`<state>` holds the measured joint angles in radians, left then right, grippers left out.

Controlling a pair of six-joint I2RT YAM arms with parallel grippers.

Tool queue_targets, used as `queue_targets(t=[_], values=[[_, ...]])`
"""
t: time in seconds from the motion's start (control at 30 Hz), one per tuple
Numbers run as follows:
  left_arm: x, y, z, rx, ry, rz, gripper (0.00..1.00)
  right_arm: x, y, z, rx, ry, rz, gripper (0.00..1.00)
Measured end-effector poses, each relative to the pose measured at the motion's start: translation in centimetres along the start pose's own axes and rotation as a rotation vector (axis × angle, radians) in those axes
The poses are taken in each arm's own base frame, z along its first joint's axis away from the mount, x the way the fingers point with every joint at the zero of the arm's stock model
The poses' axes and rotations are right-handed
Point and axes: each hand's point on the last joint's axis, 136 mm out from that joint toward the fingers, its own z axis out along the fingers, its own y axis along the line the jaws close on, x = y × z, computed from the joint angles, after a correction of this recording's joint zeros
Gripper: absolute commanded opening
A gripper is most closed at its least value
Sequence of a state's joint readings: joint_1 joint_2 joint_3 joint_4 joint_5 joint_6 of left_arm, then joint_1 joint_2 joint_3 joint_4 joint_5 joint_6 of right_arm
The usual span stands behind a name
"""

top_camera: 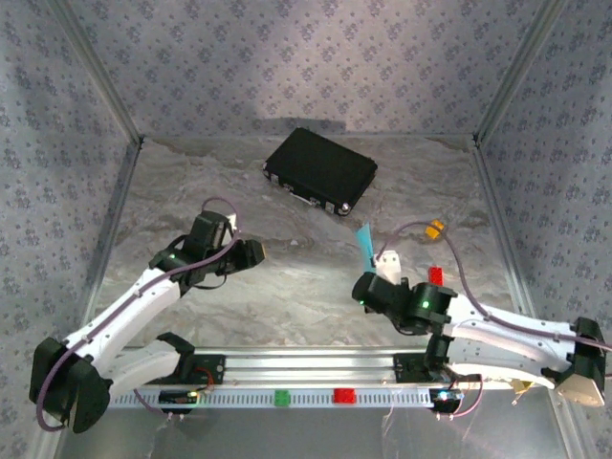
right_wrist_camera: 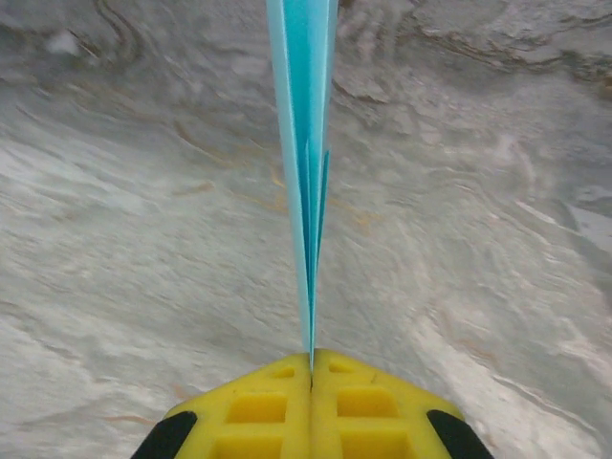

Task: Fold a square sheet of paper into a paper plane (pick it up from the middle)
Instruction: Turn over the paper at the center of the table.

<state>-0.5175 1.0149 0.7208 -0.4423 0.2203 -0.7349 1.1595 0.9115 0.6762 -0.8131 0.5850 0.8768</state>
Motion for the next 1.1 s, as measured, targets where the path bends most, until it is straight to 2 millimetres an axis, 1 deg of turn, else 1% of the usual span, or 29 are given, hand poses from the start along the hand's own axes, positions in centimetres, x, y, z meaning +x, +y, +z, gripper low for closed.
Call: queue_targets(t=[0.17,0.3,0.5,0.63,0.73,0.9,1.03,1.1], values=[[-0.7,1.3,0.7,-0.05,0.016,-0.041,0.41,0.0,-0.2,0.2,0.122,-0.004,-0.108,0.01],[-1.7,1.3,0.1,-0.06,0.002,-0.055,0.42,0.2,0.4,0.9,0.204,0.004,-0.203,0.01],[-2.4,2.5,-1.3,-0.081,-0.036,-0.102,0.43,0.9,3.6,2.3,0.251,0.03,-0.359,0.02],[-2.5,3.2,-2.3,-0.082,-0.064,-0.128,0.43,2.6,5.7,3.7,0.255,0.076,-0.459,0.03],[-2.4,3.4,-2.7,-0.086,-0.071,-0.136,0.44,4.1,7.1,4.7,0.236,0.117,-0.505,0.05],[-2.2,3.6,-2.7,-0.09,-0.067,-0.14,0.44,5.6,9.8,5.7,0.165,0.171,-0.526,0.17],[-2.0,4.0,-2.5,-0.096,-0.061,-0.15,0.45,5.9,12.1,5.9,0.068,0.193,-0.506,0.4],[-1.9,3.9,-2.5,-0.091,-0.057,-0.15,0.45,5.9,13.0,6.0,0.017,0.207,-0.485,0.48]])
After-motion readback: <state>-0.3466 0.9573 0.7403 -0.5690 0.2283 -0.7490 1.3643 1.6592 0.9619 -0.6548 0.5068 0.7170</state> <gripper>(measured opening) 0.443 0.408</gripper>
